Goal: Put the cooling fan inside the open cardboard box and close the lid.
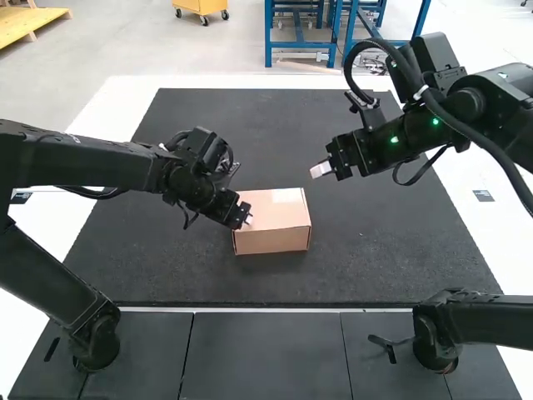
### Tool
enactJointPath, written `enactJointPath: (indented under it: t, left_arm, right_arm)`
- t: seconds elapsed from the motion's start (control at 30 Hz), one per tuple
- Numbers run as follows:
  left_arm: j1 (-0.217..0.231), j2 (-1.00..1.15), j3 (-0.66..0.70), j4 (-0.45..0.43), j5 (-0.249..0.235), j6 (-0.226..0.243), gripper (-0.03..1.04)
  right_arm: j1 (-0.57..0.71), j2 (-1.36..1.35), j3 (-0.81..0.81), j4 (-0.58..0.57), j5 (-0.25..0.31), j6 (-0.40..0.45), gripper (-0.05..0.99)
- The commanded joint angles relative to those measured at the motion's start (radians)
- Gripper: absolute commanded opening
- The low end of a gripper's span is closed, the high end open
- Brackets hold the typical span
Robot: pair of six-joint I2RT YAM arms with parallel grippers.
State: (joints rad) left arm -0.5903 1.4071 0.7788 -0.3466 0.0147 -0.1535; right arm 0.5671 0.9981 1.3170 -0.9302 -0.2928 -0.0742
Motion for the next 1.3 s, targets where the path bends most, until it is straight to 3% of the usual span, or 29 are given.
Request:
enactJointPath:
  t: [0.0,0.17,0.23,0.4,0.53,0.67,0.73,0.9,0.97,1.1,1.27]
  left_arm:
    - [-0.009,-0.042,0.002,-0.023,-0.019,0.023,0.97]
    - [0.001,-0.100,0.048,-0.077,-0.024,0.035,0.97]
    - [0.027,-0.131,0.076,-0.103,-0.033,0.045,0.97]
    - [0.081,-0.223,0.108,-0.124,-0.055,0.118,0.97]
    - [0.092,-0.298,0.102,-0.107,-0.131,0.121,0.97]
    - [0.095,-0.395,0.091,-0.134,-0.196,0.114,0.97]
    - [0.095,-0.459,0.076,-0.115,-0.203,0.114,0.97]
    - [0.098,-0.635,0.030,-0.017,-0.239,0.123,0.96]
    - [0.099,-0.691,0.007,0.000,-0.242,0.121,0.96]
    - [0.104,-0.803,-0.052,0.046,-0.271,0.121,0.96]
    - [0.122,-0.915,-0.144,0.130,-0.380,0.121,0.96]
  right_arm:
    - [-0.001,-0.023,0.014,0.002,-0.019,0.008,0.89]
    - [-0.006,-0.027,0.010,0.005,-0.017,0.010,0.89]
    - [-0.006,-0.030,0.008,0.011,-0.014,0.013,0.89]
    - [-0.006,-0.042,-0.002,0.037,0.024,0.031,0.89]
    - [-0.006,-0.081,-0.016,0.113,0.100,0.007,0.91]
    - [-0.003,-0.105,-0.055,0.123,0.109,-0.022,0.91]
    - [-0.007,-0.119,-0.079,0.137,0.119,-0.021,0.91]
    - [-0.009,-0.171,-0.142,0.212,0.261,0.001,0.91]
    - [-0.009,-0.188,-0.176,0.248,0.285,0.051,0.91]
    - [-0.035,-0.245,-0.233,0.352,0.313,0.106,0.91]
    - [-0.118,-0.334,-0.312,0.482,0.282,0.140,0.91]
